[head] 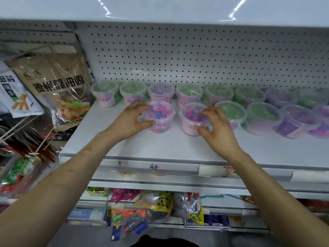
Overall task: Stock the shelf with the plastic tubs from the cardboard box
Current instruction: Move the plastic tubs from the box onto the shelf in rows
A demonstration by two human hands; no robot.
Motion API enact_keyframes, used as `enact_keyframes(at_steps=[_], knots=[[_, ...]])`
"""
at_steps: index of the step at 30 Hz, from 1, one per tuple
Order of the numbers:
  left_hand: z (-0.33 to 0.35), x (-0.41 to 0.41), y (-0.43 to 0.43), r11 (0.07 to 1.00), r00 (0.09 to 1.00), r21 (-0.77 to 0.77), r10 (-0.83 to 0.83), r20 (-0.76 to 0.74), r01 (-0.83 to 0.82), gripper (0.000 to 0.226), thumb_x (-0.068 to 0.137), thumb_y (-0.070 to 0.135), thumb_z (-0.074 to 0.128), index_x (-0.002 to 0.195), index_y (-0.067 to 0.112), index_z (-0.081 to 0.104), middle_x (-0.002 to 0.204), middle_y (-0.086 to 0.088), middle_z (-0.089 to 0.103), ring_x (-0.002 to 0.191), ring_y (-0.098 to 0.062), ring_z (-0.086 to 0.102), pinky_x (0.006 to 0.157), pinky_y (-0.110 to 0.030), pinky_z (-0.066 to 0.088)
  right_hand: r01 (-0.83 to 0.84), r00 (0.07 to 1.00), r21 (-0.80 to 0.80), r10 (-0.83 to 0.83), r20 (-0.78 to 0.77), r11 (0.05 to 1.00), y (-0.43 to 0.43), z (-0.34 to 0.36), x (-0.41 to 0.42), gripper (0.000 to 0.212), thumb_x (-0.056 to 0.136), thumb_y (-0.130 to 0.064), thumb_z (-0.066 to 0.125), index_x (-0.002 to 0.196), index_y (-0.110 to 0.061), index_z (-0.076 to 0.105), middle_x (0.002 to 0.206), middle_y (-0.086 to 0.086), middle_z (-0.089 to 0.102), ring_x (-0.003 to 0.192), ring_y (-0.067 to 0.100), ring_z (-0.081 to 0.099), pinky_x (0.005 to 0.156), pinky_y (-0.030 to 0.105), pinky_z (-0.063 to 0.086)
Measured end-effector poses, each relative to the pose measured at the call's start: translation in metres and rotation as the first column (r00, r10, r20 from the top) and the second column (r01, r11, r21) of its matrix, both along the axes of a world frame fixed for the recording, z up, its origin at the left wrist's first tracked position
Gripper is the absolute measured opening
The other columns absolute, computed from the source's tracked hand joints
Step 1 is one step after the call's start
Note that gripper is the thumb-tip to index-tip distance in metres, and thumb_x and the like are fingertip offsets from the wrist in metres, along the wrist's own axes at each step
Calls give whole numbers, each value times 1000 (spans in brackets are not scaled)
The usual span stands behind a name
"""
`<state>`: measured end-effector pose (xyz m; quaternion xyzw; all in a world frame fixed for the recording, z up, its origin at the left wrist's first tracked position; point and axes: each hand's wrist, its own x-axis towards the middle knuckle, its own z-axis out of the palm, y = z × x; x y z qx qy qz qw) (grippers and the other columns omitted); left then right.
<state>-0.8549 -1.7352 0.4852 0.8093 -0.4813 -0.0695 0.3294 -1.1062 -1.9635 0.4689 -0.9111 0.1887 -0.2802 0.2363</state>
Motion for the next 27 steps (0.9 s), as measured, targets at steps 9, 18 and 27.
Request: enact_keyframes(at_steps=[9, 18, 27], knots=[[-13, -9, 3, 996, 955, -53, -51, 293, 69, 59, 88, 58, 61, 138, 26, 62, 149, 4, 49, 139, -26, 44, 113, -42, 42, 8, 1000, -94, -9, -9, 996, 2, 3, -2, 42, 91, -24, 76, 132, -15, 65, 138, 4, 54, 130, 25, 51, 100, 34, 47], [-15, -7, -1, 994, 943, -79, -41, 330, 71, 48, 92, 53, 62, 132, 28, 65, 140, 9, 56, 133, -24, 48, 105, -45, 48, -3, 1000, -106, 3, -4, 994, -3, 3, 3, 27, 95, -24, 73, 121, -19, 70, 132, 0, 57, 126, 23, 53, 97, 32, 46], [-16, -2, -7, 994, 948, -88, -34, 317, 65, 50, 90, 55, 60, 131, 27, 66, 138, 8, 56, 130, -23, 46, 107, -29, 37, 3, 1000, -95, -4, -10, 995, -6, 4, 13, 29, 94, -22, 72, 122, -19, 69, 133, 1, 57, 128, 24, 53, 96, 34, 48]])
